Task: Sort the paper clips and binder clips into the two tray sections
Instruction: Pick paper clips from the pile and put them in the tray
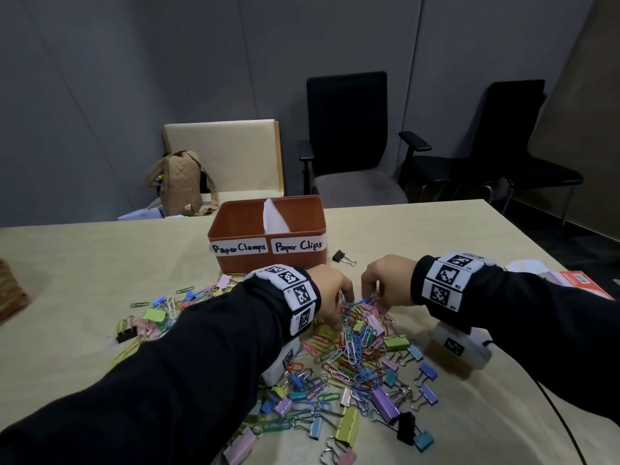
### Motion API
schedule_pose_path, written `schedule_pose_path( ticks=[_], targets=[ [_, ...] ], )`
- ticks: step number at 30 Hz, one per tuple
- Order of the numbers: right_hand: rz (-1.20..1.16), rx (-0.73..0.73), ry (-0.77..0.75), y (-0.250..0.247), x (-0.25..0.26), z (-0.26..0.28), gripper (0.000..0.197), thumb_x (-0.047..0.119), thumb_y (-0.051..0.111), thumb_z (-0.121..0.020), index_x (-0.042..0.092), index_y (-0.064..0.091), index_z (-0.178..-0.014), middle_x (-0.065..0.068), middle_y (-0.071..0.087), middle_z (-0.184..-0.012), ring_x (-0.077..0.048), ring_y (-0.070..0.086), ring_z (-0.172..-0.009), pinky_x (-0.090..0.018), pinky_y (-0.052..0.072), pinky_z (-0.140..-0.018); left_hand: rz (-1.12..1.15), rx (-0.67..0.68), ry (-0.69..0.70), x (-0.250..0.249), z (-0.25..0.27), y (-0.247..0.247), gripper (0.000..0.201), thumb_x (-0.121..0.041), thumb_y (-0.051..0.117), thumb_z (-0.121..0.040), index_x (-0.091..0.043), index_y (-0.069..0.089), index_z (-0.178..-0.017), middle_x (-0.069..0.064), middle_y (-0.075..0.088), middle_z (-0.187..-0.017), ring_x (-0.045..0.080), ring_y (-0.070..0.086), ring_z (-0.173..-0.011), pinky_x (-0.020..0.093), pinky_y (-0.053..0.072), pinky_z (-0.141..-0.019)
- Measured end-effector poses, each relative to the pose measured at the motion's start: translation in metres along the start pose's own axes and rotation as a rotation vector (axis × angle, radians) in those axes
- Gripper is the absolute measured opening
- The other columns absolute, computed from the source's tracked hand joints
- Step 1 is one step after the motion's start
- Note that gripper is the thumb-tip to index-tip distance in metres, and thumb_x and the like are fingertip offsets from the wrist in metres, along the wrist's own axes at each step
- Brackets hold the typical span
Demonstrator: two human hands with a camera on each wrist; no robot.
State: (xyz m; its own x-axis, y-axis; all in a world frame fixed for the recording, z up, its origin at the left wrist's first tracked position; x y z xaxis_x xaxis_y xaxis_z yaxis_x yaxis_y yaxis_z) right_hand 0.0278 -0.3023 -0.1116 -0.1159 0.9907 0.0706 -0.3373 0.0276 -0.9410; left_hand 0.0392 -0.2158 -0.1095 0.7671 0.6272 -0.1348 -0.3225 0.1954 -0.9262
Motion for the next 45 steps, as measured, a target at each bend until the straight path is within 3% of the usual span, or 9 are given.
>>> schedule_pose_path(
  ticks=[8, 10, 20, 24, 29, 33, 36, 39, 45],
  targets=[
    [-0.079, -0.082, -0.092, -0.007, 0.013, 0.009, 0.019, 0.006, 0.065, -0.075, 0.023, 0.065, -0.083, 0.008, 0.061, -0.081, -0.014, 0.055, -0.078, -0.028, 0.050, -0.073, 0.045, -0.112, 0.008, 0.002, 0.004, -0.006, 0.015, -0.019, 0.073, -0.080, -0.013, 0.074, -0.094, 0.001, 0.071, -0.097, 0.018, 0.064, -0.091, 0.024, 0.047, -0.074],
    [-0.041, -0.043, -0.102, -0.004, 0.019, 0.010, 0.020, 0.009, 0.065, -0.077, 0.023, 0.068, -0.091, 0.008, 0.061, -0.082, -0.013, 0.054, -0.078, -0.029, 0.051, -0.075, 0.046, -0.099, 0.003, 0.004, 0.006, -0.004, 0.011, -0.016, 0.072, -0.080, -0.012, 0.074, -0.090, 0.001, 0.072, -0.093, 0.018, 0.064, -0.088, 0.029, 0.052, -0.076],
    [-0.131, 0.073, -0.096, 0.001, 0.028, 0.003, 0.012, 0.016, 0.077, -0.073, 0.019, 0.065, -0.074, 0.008, 0.066, -0.073, -0.005, 0.056, -0.064, -0.028, 0.051, -0.068, 0.087, -0.051, -0.022, 0.014, 0.025, 0.003, 0.026, -0.028, 0.076, -0.076, -0.019, 0.067, -0.099, -0.013, 0.053, -0.073, 0.011, 0.055, -0.077, 0.023, 0.042, -0.065],
    [-0.236, -0.045, -0.028, -0.017, 0.014, -0.007, 0.014, 0.013, 0.075, -0.074, 0.019, 0.063, -0.071, 0.008, 0.062, -0.065, -0.006, 0.054, -0.056, -0.019, 0.045, -0.054, 0.042, -0.059, 0.016, 0.008, 0.027, 0.005, 0.030, -0.029, 0.079, -0.075, -0.016, 0.069, -0.101, -0.004, 0.066, -0.090, 0.015, 0.060, -0.083, 0.020, 0.037, -0.064],
    [-0.107, -0.233, 0.073, -0.037, -0.003, -0.015, 0.020, 0.015, 0.069, -0.079, 0.022, 0.059, -0.095, 0.006, 0.058, -0.088, -0.016, 0.052, -0.082, -0.026, 0.044, -0.073, -0.032, -0.071, 0.067, 0.001, 0.027, 0.001, 0.015, -0.016, 0.068, -0.082, -0.011, 0.072, -0.096, 0.002, 0.071, -0.095, 0.019, 0.064, -0.088, 0.023, 0.046, -0.071],
    [-0.021, -0.100, -0.035, -0.023, 0.019, -0.011, 0.044, 0.013, 0.071, -0.080, 0.021, 0.059, -0.122, 0.003, 0.062, -0.115, -0.013, 0.051, -0.088, -0.022, 0.041, -0.078, -0.040, -0.074, 0.061, 0.005, 0.029, 0.001, 0.014, -0.017, 0.067, -0.081, -0.010, 0.072, -0.092, 0.001, 0.070, -0.090, 0.019, 0.063, -0.083, 0.028, 0.050, -0.075],
    [0.109, 0.018, -0.141, -0.005, 0.040, -0.008, 0.061, 0.012, 0.072, -0.079, 0.029, 0.052, -0.133, 0.000, 0.058, -0.125, -0.019, 0.056, -0.107, -0.028, 0.046, -0.089, 0.037, -0.111, 0.033, 0.017, 0.034, -0.008, 0.005, -0.017, 0.068, -0.080, -0.012, 0.069, -0.078, -0.007, 0.063, -0.072, 0.011, 0.057, -0.067, 0.019, 0.046, -0.062],
    [0.154, 0.060, -0.199, 0.003, 0.049, -0.005, 0.061, 0.012, 0.072, -0.080, 0.035, 0.053, -0.133, -0.005, 0.055, -0.115, -0.024, 0.056, -0.104, -0.035, 0.048, -0.088, 0.141, -0.129, -0.023, 0.036, 0.038, -0.017, 0.020, -0.015, 0.067, -0.080, -0.020, 0.057, -0.063, -0.010, 0.053, -0.060, 0.005, 0.048, -0.056, 0.016, 0.038, -0.053],
    [0.036, 0.041, -0.279, 0.002, 0.059, 0.002, 0.040, 0.012, 0.070, -0.082, 0.028, 0.066, -0.118, 0.001, 0.060, -0.108, -0.013, 0.051, -0.087, -0.024, 0.043, -0.079, 0.371, -0.088, -0.146, 0.071, 0.052, -0.019, 0.017, -0.017, 0.057, -0.094, -0.014, 0.059, -0.078, -0.001, 0.067, -0.071, 0.009, 0.063, -0.061, 0.018, 0.049, -0.053]
  ],
)
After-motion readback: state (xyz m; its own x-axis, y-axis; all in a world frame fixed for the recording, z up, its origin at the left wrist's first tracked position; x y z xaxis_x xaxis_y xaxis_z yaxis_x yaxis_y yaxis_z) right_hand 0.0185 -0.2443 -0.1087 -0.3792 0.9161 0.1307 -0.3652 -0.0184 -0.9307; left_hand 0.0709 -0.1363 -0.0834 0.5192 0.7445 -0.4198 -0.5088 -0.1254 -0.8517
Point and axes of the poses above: each hand's wrist, its own z-axis away from the middle knuckle, its own y-axis out of the palm, x = y × z, the point moved 8 cm from there along -z, towards the middle knuckle
